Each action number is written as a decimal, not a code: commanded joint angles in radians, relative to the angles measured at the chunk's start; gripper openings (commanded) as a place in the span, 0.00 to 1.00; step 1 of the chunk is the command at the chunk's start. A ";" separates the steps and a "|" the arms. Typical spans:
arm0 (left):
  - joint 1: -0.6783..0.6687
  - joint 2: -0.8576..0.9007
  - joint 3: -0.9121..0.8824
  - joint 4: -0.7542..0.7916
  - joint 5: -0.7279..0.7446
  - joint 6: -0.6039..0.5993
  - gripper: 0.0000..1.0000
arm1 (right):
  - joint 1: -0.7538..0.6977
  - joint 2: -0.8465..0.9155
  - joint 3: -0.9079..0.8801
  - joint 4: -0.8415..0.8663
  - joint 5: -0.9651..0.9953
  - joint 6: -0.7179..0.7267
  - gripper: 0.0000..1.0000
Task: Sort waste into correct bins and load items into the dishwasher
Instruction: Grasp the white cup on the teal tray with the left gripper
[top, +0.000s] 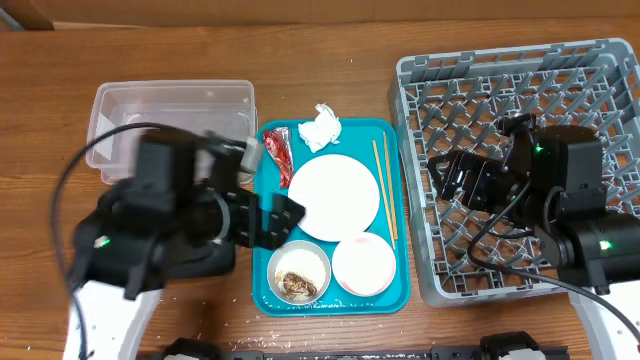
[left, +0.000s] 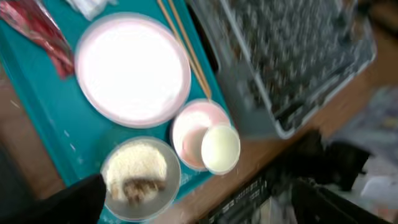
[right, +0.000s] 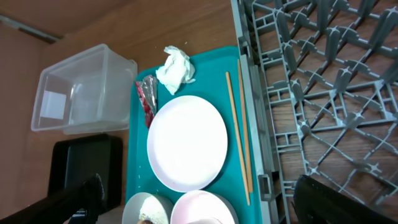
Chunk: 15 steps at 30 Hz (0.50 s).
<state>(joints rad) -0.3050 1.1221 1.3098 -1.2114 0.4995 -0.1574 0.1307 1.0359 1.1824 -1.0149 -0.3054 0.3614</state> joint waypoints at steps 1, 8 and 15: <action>-0.156 0.044 -0.094 -0.006 -0.169 -0.034 0.90 | -0.003 -0.013 0.027 0.006 0.027 0.036 1.00; -0.422 0.074 -0.372 0.249 -0.330 -0.264 0.80 | -0.003 -0.013 0.027 -0.019 0.027 0.035 1.00; -0.560 0.163 -0.385 0.446 -0.427 -0.262 0.73 | -0.003 -0.013 0.027 -0.021 0.027 0.035 1.00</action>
<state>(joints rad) -0.8204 1.2354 0.9283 -0.7834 0.1642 -0.3897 0.1307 1.0359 1.1831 -1.0401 -0.2840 0.3927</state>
